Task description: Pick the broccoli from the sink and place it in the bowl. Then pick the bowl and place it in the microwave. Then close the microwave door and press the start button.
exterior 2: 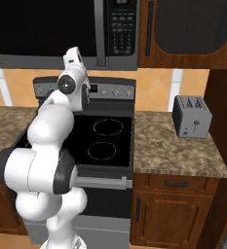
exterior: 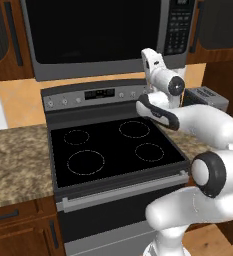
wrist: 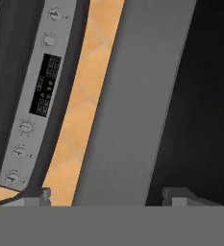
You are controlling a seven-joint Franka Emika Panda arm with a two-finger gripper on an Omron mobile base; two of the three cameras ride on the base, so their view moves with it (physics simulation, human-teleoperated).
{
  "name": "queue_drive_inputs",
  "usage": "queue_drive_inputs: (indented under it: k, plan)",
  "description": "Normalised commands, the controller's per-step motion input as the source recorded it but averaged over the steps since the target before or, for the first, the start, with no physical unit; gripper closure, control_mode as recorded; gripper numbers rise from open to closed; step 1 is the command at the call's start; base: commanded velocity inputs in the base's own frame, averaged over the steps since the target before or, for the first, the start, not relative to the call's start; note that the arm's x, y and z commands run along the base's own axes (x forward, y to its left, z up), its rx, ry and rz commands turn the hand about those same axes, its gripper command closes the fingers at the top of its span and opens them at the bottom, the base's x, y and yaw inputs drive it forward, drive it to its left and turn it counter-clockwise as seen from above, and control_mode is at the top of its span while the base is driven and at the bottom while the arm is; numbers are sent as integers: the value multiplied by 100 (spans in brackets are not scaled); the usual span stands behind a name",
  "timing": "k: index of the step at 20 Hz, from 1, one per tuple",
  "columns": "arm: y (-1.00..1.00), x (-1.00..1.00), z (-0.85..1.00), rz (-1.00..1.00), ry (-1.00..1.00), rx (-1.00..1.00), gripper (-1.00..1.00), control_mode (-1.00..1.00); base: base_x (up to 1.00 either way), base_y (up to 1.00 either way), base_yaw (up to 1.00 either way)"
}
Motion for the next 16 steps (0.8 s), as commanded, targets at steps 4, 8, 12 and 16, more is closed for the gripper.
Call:
queue_drive_inputs:
  k: [4, 8, 12, 16]
  plan:
    - [-11, -100, 65, 28, -4, 0, -100, -100, 0, 0, 0]
    - [-66, -100, 84, 15, -1, 0, -100, -100, 0, 0, 0]
    - [-97, -72, 42, 3, 1, 0, -100, -100, 0, 0, 0]
    - [-68, 13, 16, -1, 10, 0, -100, -100, 0, 0, 0]
